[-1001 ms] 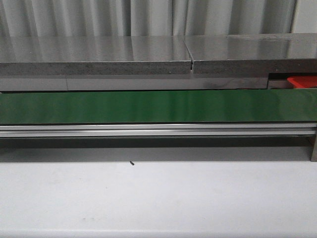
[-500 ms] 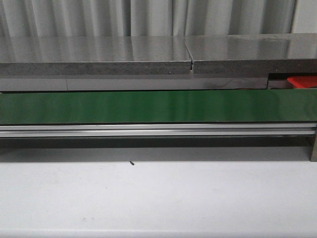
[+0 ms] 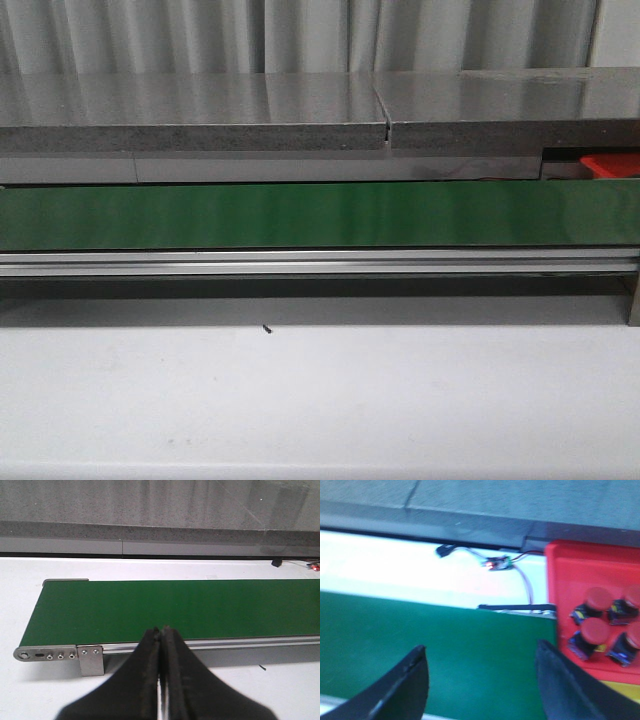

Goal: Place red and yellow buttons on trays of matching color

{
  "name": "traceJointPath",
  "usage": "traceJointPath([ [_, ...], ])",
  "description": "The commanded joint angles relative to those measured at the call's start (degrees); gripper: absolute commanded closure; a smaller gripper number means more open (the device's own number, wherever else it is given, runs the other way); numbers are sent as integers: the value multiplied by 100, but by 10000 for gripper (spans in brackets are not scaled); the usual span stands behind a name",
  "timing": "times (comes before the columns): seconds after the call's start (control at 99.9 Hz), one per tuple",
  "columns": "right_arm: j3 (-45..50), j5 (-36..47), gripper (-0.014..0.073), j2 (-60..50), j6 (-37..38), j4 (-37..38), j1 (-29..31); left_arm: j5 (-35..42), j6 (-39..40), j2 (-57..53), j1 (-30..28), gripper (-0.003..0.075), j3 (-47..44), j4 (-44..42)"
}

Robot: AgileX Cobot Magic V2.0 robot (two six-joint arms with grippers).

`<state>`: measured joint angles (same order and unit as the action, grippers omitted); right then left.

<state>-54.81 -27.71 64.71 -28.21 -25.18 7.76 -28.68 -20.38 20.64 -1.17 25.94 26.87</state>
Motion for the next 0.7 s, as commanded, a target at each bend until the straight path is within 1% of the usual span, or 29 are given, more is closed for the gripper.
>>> traceJointPath([
  [0.0, 152, 453, 177, -428, -66, 160, -307, 386, 14, 32, 36, 739, 149, 148],
  [0.05, 342, 482, 237, -601, -81, 263, -480, 386, 14, 32, 36, 739, 149, 148],
  [0.12, 605, 488, 345, -842, -82, 335, -655, 386, 14, 32, 36, 739, 149, 148],
  [0.29, 1070, 517, 664, -1289, -82, 335, -744, 386, 14, 32, 36, 739, 149, 148],
  [0.691, 1133, 506, 660, -1383, -82, 324, -744, 386, 14, 32, 36, 739, 149, 148],
])
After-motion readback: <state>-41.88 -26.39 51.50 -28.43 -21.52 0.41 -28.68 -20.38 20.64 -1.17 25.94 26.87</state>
